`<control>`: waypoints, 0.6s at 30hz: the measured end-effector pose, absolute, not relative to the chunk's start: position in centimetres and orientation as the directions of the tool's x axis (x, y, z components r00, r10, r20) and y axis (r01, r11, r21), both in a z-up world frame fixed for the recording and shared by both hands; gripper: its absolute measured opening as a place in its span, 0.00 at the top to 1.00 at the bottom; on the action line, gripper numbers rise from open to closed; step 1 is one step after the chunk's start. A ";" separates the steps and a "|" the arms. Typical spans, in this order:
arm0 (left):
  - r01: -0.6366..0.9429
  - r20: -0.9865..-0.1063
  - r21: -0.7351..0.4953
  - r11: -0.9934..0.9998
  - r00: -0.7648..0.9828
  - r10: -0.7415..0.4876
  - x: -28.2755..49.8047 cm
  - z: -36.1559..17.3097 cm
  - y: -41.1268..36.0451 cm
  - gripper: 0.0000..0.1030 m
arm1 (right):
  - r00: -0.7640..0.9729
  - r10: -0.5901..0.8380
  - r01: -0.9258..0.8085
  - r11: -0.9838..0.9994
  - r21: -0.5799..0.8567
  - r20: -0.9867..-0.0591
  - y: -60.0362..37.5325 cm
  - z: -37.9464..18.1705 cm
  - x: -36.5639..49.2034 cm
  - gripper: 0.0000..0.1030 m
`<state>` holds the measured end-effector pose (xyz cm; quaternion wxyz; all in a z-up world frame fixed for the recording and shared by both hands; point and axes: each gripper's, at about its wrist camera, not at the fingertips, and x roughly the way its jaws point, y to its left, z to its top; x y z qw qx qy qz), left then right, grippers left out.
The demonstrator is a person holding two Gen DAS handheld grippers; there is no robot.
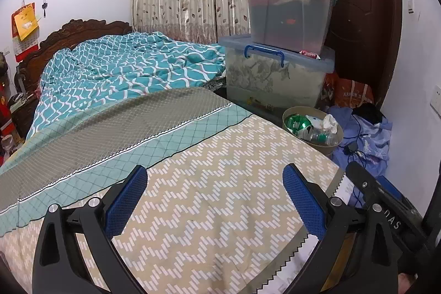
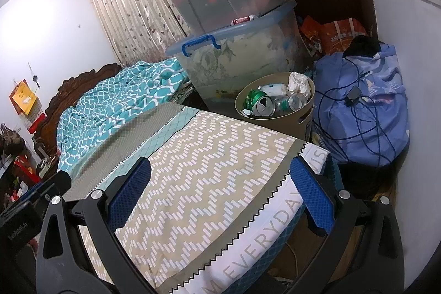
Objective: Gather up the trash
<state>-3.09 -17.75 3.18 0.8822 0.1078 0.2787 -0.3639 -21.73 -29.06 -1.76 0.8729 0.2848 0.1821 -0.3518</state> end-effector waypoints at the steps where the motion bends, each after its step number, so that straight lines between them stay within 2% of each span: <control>1: 0.700 -0.566 -0.009 0.714 0.585 -0.581 -3.1 3.3 -17.7 0.08 | 0.686 -0.510 0.718 0.591 0.369 -0.519 -29.0 -1.8 -21.7 0.03; 15: 0.641 -0.544 -0.030 0.767 0.633 -0.551 -2.7 3.5 -16.8 0.08 | 0.692 -0.499 0.711 0.595 0.374 -0.522 -29.0 -1.8 -21.6 0.03; 18: 0.623 -0.541 -0.002 0.782 0.657 -0.525 -2.7 3.4 -16.8 0.08 | 0.694 -0.494 0.709 0.598 0.374 -0.525 -28.8 -1.9 -21.5 0.03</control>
